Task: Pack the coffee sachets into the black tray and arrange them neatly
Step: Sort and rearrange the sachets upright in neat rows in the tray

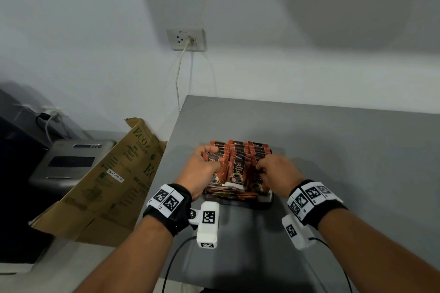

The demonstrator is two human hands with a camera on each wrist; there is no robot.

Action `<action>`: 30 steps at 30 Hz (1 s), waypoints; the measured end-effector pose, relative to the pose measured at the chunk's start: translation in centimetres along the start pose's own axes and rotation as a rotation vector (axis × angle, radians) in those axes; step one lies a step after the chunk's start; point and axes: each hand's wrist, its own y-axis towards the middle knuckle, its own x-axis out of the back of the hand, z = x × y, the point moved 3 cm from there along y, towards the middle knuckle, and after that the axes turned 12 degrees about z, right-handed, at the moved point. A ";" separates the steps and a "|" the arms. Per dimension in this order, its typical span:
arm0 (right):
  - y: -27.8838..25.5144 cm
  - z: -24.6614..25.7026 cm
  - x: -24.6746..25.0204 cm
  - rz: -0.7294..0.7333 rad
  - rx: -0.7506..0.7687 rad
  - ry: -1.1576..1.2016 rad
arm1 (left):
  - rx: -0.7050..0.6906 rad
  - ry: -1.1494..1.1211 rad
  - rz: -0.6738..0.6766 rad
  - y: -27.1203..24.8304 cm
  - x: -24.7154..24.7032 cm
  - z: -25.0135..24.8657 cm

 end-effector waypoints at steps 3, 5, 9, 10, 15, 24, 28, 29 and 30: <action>-0.5 -0.1 0.1 -0.024 0.021 0.004 | -0.006 0.102 0.030 0.0 -0.1 0.1; -0.9 0.0 0.5 -0.063 0.024 0.051 | -0.017 0.151 0.038 -0.1 -0.5 0.0; -2.0 1.9 3.2 -0.148 0.071 0.376 | -0.048 0.185 0.109 0.1 -1.8 -0.2; -2.2 2.8 3.9 -0.114 0.103 0.473 | -0.057 0.189 0.129 0.2 -2.2 -0.4; -1.1 4.8 4.9 -0.037 0.140 0.515 | -0.086 0.155 0.106 0.6 -2.4 -0.5; 1.8 4.9 2.8 0.077 -0.024 0.270 | -0.007 0.051 -0.127 -0.1 1.6 0.0; 2.4 5.2 1.8 0.136 -0.037 0.189 | -0.026 0.097 -0.134 -0.7 2.2 0.3; 2.5 5.2 1.7 0.135 -0.041 0.175 | -0.028 0.104 -0.133 -0.8 2.3 0.4; 2.6 5.1 1.5 0.129 -0.046 0.161 | -0.029 0.108 -0.132 -0.8 2.4 0.6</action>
